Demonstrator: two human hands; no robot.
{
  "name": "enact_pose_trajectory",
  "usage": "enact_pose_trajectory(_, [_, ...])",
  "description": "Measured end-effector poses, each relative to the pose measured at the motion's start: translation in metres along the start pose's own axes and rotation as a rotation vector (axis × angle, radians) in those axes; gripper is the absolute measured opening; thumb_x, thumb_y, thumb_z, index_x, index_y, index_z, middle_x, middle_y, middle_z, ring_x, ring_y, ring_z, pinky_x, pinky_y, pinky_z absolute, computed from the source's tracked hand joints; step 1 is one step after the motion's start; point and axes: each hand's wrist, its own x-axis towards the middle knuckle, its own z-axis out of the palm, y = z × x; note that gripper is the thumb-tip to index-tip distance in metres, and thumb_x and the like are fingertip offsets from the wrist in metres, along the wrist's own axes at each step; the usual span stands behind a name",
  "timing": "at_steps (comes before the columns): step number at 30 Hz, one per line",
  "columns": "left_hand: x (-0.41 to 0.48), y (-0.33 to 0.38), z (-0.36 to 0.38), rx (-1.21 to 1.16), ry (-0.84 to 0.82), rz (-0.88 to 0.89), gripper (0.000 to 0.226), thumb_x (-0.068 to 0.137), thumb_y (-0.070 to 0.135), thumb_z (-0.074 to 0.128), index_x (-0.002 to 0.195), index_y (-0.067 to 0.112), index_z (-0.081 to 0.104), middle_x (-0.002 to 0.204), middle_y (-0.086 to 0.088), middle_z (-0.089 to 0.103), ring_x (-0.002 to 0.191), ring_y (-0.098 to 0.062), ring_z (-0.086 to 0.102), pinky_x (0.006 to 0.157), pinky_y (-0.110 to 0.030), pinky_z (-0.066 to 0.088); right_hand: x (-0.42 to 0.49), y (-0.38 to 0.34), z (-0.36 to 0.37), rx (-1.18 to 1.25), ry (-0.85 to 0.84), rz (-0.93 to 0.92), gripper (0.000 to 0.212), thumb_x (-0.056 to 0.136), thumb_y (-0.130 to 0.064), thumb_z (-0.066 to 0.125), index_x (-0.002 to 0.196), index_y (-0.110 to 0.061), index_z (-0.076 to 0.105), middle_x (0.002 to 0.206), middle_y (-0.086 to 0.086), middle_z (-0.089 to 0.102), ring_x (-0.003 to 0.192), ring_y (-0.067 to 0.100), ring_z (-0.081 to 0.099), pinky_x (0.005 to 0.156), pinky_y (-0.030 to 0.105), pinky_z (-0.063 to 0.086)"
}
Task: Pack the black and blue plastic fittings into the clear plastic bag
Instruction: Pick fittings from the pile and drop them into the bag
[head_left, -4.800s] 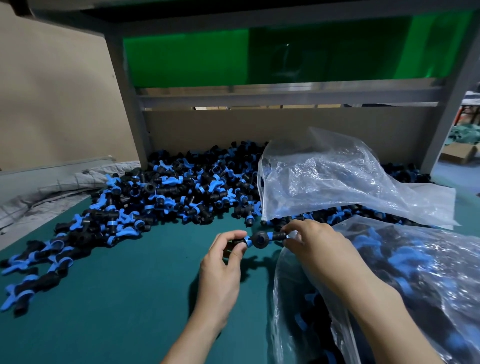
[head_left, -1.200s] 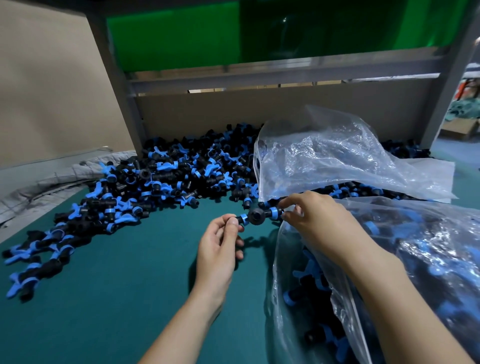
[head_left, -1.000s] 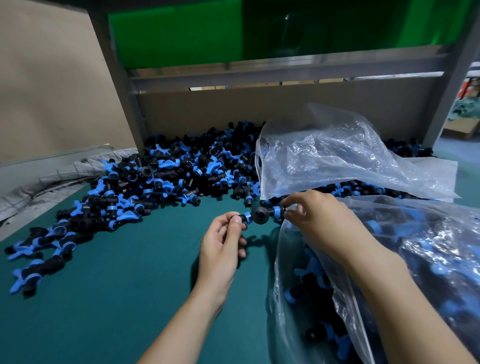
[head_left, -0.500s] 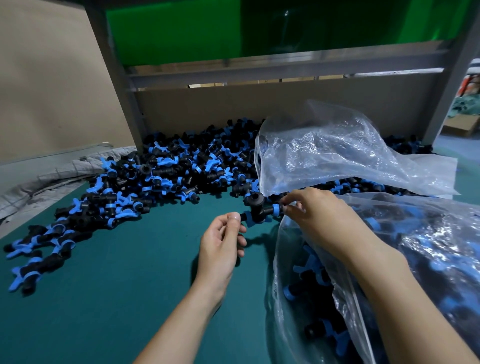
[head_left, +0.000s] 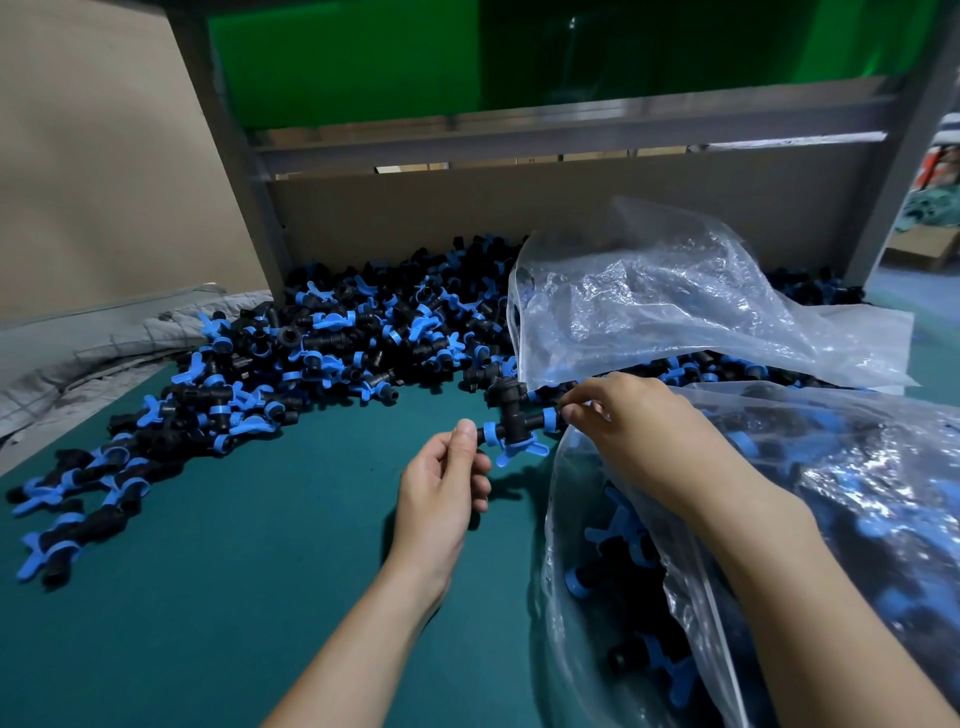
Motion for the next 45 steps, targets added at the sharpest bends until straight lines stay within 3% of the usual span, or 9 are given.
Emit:
enact_pose_trajectory(16, [0.0,0.001,-0.002,-0.067,-0.046,0.029,0.011,0.099,0.021,0.056,0.1,0.017,0.066,0.08,0.01,0.067,0.064,-0.006,0.054,0.051,-0.02,0.044,-0.001,-0.003,-0.001,-0.017,-0.009,0.015,0.018,0.097,-0.034,0.055,0.113,-0.035,0.063,0.113,-0.001,0.063,0.102,0.025,0.058,0.087,0.042,0.051])
enact_pose_trajectory(26, [0.0,0.002,-0.001,-0.075,-0.032,0.022,0.01,0.099,0.019,0.056,0.102,0.017,0.066,0.077,0.013,0.066,0.063,-0.006,0.053,0.051,-0.021,0.044,-0.003,-0.005,-0.002,-0.011,-0.008,0.017,0.019,0.098,-0.033,0.054,0.117,-0.034,0.061,0.114,0.0,0.062,0.103,0.025,0.058,0.088,0.041,0.05])
enact_pose_trajectory(33, [-0.007,0.008,-0.009,-0.091,0.047,0.067,0.012,0.099,0.013,0.053,0.099,0.018,0.065,0.073,0.011,0.065,0.062,-0.005,0.055,0.048,-0.019,0.045,-0.005,-0.012,-0.011,0.253,0.163,-0.038,0.022,0.098,-0.028,0.054,0.116,-0.029,0.068,0.103,-0.005,0.067,0.099,0.016,0.061,0.083,0.034,0.05])
enact_pose_trajectory(36, [-0.018,0.013,-0.008,-0.045,0.004,0.122,0.011,0.098,0.011,0.056,0.099,0.017,0.065,0.071,0.006,0.062,0.062,-0.006,0.056,0.05,-0.018,0.046,-0.006,-0.019,-0.015,0.344,0.287,-0.066,0.023,0.099,-0.028,0.052,0.114,-0.031,0.069,0.098,-0.008,0.067,0.096,0.012,0.061,0.081,0.033,0.048])
enact_pose_trajectory(39, [-0.032,0.014,0.006,-0.037,-0.073,0.179,0.009,0.095,0.01,0.059,0.101,0.012,0.065,0.071,0.006,0.063,0.063,-0.004,0.055,0.051,-0.017,0.046,-0.007,-0.025,-0.017,0.359,0.36,-0.088,0.023,0.1,-0.03,0.049,0.113,-0.034,0.068,0.108,-0.009,0.066,0.1,0.012,0.059,0.084,0.035,0.048])
enact_pose_trajectory(45, [-0.045,0.024,0.048,-0.04,-0.26,0.227,0.009,0.091,0.012,0.068,0.096,0.02,0.07,0.091,0.004,0.074,0.08,-0.004,0.063,0.073,-0.016,0.048,-0.009,-0.029,-0.021,0.359,0.384,-0.109,0.023,0.1,-0.028,0.05,0.113,-0.033,0.068,0.108,-0.008,0.064,0.101,0.013,0.059,0.086,0.036,0.049])
